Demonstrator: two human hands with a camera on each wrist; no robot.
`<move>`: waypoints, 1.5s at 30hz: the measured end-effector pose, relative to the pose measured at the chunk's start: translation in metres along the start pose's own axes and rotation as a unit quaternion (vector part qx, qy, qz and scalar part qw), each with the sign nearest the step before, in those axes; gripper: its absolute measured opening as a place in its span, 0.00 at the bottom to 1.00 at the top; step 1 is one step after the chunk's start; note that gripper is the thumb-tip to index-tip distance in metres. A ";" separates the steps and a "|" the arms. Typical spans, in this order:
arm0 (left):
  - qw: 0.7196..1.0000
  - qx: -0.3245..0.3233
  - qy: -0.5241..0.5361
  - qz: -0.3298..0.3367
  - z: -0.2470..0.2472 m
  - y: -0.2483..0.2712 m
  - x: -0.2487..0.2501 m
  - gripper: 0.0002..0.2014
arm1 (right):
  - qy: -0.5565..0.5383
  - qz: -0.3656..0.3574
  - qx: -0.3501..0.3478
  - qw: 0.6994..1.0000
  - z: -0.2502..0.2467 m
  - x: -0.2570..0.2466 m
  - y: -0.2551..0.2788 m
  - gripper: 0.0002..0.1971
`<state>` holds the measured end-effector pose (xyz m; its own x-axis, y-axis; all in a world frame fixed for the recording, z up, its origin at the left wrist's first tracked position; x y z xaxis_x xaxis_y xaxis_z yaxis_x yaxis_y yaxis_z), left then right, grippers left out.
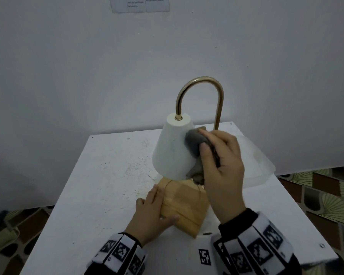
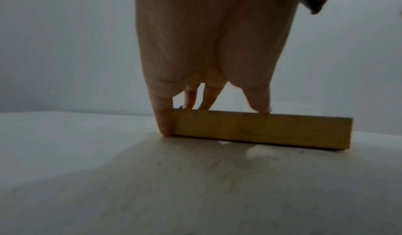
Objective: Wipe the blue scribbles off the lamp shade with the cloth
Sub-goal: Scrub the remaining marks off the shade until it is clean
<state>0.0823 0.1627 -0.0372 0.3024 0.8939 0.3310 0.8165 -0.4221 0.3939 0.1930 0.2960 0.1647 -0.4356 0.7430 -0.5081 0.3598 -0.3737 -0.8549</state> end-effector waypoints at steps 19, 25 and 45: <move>0.994 -0.055 0.033 0.089 -0.004 -0.030 0.009 0.62 | 0.035 -0.073 -0.016 0.997 -0.001 -0.003 0.011 0.15; 0.995 -0.044 0.038 0.085 -0.002 -0.025 0.014 0.51 | 0.001 -0.008 0.032 0.999 -0.003 0.002 -0.005 0.14; 0.994 -0.042 0.036 0.093 0.005 -0.031 0.014 0.51 | 0.029 -0.076 -0.028 0.996 0.007 -0.007 0.024 0.14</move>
<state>0.0633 0.1888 -0.0492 0.4062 0.7868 0.4648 0.7047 -0.5935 0.3888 0.1993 0.2783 0.1467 -0.4407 0.8200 -0.3652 0.3396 -0.2243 -0.9134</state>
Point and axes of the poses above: each hand's wrist, its own y-axis away from the middle knuckle, its own z-axis out of the palm, x = y × z, the point moved 10 cm from there along -y, towards the middle knuckle, and after that the axes turned 14 degrees about -z, right-handed, at the moved point
